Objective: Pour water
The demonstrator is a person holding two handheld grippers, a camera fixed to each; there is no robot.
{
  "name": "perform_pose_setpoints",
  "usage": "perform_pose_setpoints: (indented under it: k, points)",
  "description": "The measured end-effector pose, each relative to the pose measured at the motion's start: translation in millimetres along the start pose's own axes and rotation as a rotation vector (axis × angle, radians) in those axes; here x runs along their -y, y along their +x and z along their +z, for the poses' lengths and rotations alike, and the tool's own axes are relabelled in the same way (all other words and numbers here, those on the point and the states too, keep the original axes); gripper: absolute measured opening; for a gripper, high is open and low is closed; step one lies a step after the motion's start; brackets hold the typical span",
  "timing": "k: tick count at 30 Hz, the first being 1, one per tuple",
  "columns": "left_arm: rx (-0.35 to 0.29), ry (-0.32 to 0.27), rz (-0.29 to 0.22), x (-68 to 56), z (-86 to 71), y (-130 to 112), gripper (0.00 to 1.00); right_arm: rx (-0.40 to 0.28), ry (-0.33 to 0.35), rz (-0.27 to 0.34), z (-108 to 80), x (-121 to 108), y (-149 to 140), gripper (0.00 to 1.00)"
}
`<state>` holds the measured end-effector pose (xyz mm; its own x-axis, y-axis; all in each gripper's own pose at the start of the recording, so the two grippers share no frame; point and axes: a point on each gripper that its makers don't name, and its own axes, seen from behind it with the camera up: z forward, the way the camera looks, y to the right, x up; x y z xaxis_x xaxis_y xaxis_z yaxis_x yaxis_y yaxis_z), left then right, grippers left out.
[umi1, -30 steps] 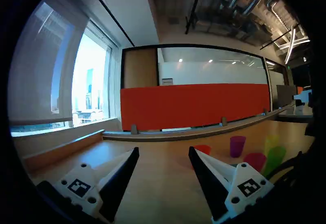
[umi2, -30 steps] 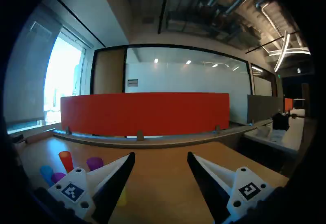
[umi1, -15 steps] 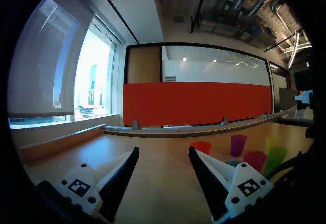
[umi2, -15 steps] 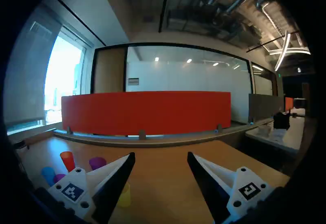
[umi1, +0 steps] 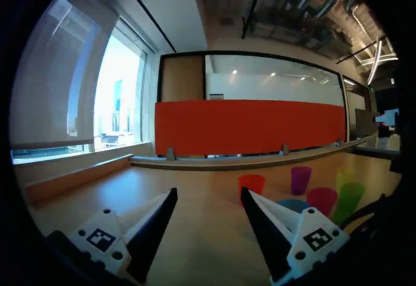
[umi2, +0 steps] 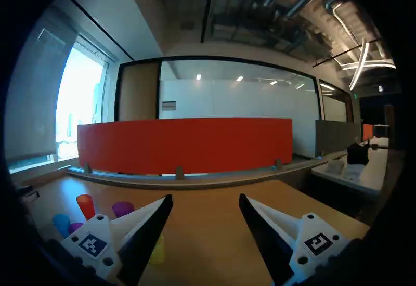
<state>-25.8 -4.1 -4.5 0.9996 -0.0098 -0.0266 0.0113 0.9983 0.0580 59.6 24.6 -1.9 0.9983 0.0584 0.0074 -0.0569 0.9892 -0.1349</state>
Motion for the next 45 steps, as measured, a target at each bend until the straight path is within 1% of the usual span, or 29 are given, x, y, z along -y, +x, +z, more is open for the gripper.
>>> perform_pose_setpoints:
  k: [8,18,26,29,32,38,45]
  points:
    - [0.024,0.004,-0.008,3.8,1.1,-6,0.9,0.003,-0.003,0.008,-3.4,-6,-2,0.99]
    - [0.028,-0.005,-0.006,1.1,1.5,-7,0.9,-0.005,-0.003,0.003,-7.8,-10,-2,0.99]
    - [0.028,-0.006,-0.006,1.6,1.2,-7,0.9,-0.038,-0.004,-0.017,-14.3,-12,-3,0.99]
    - [0.028,-0.006,-0.005,1.8,1.3,-7,0.9,-0.058,-0.021,-0.021,-14.0,-15,-3,0.99]
    - [0.028,-0.006,-0.006,1.9,1.3,-7,0.9,-0.08,-0.016,-0.031,-13.2,-13,-4,0.99]
    - [0.028,-0.006,-0.006,1.9,0.0,-8,0.9,-0.109,0.016,-0.052,-12.7,-4,-15,0.99]
    - [0.028,-0.006,-0.005,2.1,-0.1,-7,0.9,-0.105,0.027,-0.054,-12.7,-4,-40,0.99]
